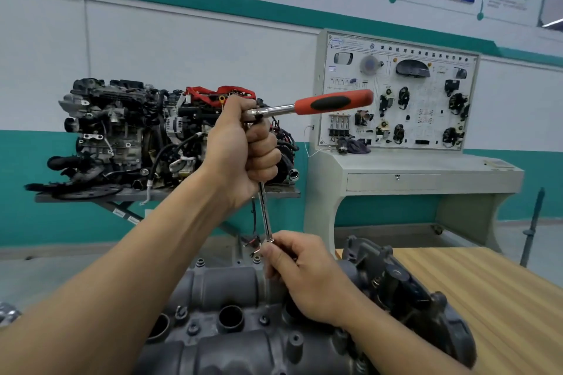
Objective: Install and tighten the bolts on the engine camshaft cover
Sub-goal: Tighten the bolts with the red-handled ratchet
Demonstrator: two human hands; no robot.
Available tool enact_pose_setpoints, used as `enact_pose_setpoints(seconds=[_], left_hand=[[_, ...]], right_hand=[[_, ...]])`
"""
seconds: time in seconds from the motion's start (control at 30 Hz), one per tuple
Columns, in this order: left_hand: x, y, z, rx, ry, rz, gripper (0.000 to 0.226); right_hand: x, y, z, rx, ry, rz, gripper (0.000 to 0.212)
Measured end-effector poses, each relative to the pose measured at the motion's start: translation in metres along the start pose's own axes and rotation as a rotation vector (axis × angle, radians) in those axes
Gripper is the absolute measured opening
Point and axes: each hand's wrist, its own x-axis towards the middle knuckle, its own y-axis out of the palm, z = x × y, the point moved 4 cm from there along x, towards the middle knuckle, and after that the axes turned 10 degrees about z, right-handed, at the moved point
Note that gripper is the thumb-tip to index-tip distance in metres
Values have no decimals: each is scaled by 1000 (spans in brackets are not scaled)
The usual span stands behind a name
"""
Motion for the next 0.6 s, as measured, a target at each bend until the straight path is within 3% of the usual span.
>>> enact_pose_setpoints(seconds=[0.13,0.37,0.6], left_hand=[[-4,-4,-1,-5,51,-34,47],[-4,-12,-13,-189,47,176,46],[-9,-29,-14,-220,151,-9,46]], right_hand=[[0,0,1,24,6,-16,32],[-2,-1,4,107,-67,-42,31],[-2,-5,-2,130,-41,-73,20]])
